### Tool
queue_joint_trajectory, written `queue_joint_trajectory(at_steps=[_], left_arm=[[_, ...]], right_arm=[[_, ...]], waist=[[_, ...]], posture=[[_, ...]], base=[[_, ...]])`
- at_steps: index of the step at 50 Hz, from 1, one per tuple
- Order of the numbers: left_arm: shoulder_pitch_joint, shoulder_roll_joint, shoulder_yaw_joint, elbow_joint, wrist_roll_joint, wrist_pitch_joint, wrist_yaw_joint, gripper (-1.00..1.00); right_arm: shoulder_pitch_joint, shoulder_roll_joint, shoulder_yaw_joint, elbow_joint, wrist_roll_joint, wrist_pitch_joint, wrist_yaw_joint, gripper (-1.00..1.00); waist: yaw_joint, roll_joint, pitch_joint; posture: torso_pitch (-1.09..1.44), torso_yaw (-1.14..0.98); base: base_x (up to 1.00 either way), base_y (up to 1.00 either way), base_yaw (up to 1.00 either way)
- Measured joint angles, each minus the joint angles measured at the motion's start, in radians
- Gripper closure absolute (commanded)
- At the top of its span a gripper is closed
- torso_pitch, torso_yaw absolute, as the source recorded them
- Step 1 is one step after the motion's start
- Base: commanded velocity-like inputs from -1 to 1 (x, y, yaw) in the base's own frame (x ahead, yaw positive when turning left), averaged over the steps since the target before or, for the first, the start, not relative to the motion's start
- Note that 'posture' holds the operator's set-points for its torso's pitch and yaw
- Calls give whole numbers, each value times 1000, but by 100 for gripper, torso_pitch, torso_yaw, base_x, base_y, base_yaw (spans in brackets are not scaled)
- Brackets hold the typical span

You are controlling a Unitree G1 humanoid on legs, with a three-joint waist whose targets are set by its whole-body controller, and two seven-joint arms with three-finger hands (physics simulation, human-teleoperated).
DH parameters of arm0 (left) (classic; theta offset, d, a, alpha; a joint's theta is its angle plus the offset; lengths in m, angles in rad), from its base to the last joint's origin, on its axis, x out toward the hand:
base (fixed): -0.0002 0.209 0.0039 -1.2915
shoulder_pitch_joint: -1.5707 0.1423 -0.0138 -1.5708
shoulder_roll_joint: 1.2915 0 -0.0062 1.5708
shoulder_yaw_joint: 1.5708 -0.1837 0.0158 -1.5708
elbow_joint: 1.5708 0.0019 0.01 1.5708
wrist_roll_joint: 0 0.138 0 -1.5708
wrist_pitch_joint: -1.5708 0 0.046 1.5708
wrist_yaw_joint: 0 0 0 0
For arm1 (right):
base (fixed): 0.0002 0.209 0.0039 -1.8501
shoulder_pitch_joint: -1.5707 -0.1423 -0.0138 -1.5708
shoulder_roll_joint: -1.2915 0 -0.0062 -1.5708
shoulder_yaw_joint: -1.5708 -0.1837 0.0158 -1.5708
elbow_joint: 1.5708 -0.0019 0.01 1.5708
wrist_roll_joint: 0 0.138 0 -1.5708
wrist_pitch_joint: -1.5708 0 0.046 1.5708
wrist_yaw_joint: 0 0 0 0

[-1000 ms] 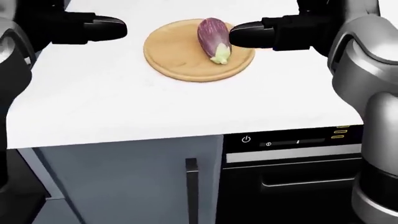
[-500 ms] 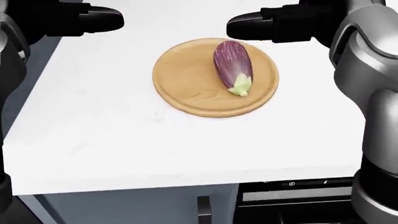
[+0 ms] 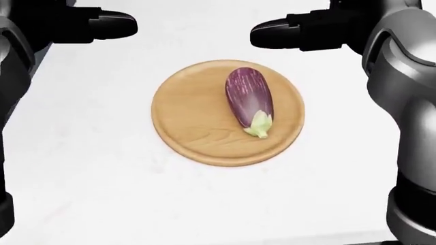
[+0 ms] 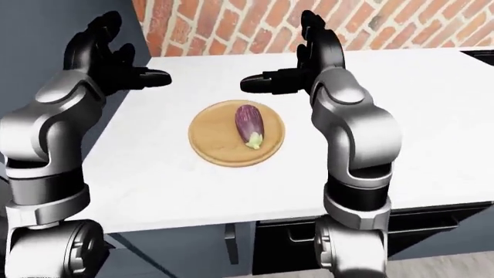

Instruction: Place the eggplant on the rack of the oven.

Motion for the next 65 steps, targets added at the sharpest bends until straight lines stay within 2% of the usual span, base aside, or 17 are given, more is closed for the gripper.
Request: queue_joint_trajectory(at_steps=[5,12,15,23,29,34,46,54,65], left_arm=[[3,3,5,-9,-1,-1,4,-100],[13,5,6,1,-2,4,4,-100],[9,6,6,4,-2,4,4,-100],[19,2,6,5,-2,-9,5,-100],[24,2,4,15,-2,-17,2,-100],[29,0,3,11,-2,-14,2,-100],[32,4,8,-1,-5,-13,3,-100],[31,4,6,2,-7,-8,5,-100],[34,2,7,5,-5,-15,4,-100]], right_arm=[[-3,-28,28,-2,-32,1,44,-100],[-18,-35,60,9,-113,-8,151,-100],[-28,-50,94,29,-170,-75,222,-100],[-34,-12,99,144,-325,-263,383,-100],[-30,20,87,253,-382,-372,470,-100],[-42,40,80,257,-383,-369,516,-100],[-37,52,115,277,-401,-358,657,-100],[-42,70,115,362,-446,-400,694,-100],[-14,79,136,357,-498,-393,761,-100]], waist=[[-2,0,-5],[-2,-3,3],[-2,-3,3],[-3,-2,-3],[-3,3,-1],[-5,7,-3],[-8,10,-10],[-8,13,-11],[-9,14,-14]], posture=[[0,0],[0,0],[0,0],[0,0],[0,0],[0,0],[0,0],[0,0],[0,0]], base=[[0,0,0],[0,0,0],[0,0,0],[0,0,0],[0,0,0],[0,0,0],[0,0,0],[0,0,0],[0,0,0]])
